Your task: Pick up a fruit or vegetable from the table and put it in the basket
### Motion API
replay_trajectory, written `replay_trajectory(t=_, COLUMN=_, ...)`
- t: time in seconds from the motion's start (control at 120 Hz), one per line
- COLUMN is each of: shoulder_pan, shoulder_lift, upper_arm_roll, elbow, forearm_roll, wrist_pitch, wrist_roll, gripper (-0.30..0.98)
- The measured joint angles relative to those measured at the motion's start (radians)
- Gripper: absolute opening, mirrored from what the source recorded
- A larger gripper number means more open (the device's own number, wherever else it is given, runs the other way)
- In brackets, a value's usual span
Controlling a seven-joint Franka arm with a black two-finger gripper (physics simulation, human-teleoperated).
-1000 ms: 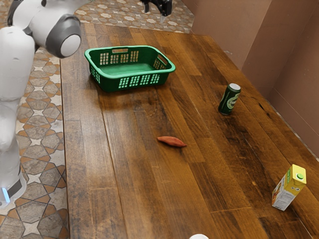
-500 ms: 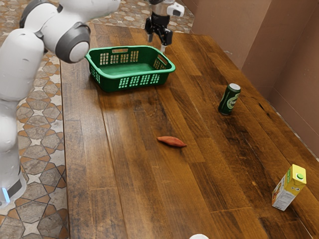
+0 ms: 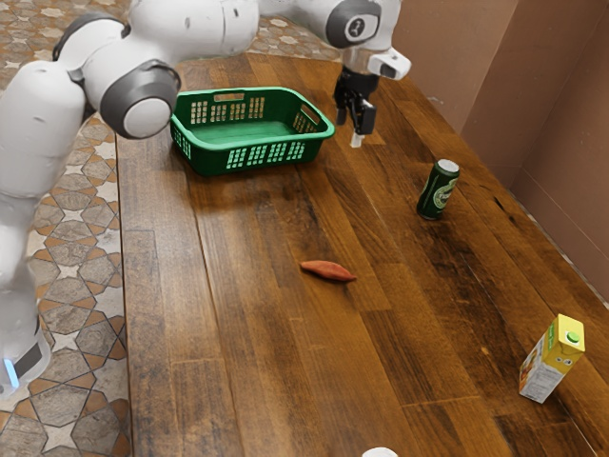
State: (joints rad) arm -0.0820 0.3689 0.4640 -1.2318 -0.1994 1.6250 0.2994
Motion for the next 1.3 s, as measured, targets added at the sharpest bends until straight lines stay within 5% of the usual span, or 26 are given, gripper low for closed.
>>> replay_trajectory(t=0.142, shoulder_pan=-0.050, shoulder_lift=0.028, upper_arm_roll=-0.024, elbow=-0.009, forearm_roll=0.004, wrist_pitch=-0.003, wrist_roll=0.016, gripper=0.66)
replay_trajectory(t=0.542, shoulder_pan=0.020, shoulder_lift=-0.036, upper_arm_roll=-0.369, elbow=-0.223, forearm_roll=0.140, wrist_pitch=-0.007, wrist_roll=0.036, gripper=0.66)
replay_trajectory(t=1.108, shoulder_pan=-0.075, shoulder_lift=-0.098, upper_arm_roll=-0.304, elbow=-0.271, forearm_roll=0.177, wrist_pitch=-0.059, wrist_roll=0.014, gripper=0.66)
replay_trajectory(t=1.3, shoulder_pan=-0.119, shoulder_lift=-0.210, upper_arm_roll=-0.310, elbow=-0.440, forearm_roll=0.177, wrist_pitch=0.038, wrist_roll=0.004, gripper=0.66)
